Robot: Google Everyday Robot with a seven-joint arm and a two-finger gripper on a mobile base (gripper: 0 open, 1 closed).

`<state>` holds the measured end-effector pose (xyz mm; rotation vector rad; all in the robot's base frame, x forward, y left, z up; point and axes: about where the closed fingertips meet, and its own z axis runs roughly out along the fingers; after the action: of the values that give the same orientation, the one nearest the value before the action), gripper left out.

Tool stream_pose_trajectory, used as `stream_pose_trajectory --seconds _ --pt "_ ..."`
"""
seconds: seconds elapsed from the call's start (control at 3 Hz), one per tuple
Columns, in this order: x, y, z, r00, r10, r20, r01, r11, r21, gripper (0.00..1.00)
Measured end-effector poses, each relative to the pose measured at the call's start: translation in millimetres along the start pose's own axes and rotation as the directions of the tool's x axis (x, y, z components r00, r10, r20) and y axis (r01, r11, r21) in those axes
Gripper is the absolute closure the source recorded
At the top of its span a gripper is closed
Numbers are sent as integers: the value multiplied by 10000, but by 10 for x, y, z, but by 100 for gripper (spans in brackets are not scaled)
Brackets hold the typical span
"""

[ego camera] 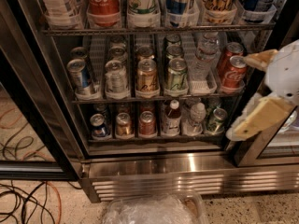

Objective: Pick blue plastic bottle from top shelf of fridge

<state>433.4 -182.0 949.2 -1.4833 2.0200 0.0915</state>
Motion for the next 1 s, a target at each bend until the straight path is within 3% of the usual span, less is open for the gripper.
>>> stream_pose_trajectory --seconds 0.33,1.0 --pt "-252 34 100 9930 -387 1117 301 9965 778 0" --pt "-311 -21 96 9905 -455 1299 323 9942 1024 0"
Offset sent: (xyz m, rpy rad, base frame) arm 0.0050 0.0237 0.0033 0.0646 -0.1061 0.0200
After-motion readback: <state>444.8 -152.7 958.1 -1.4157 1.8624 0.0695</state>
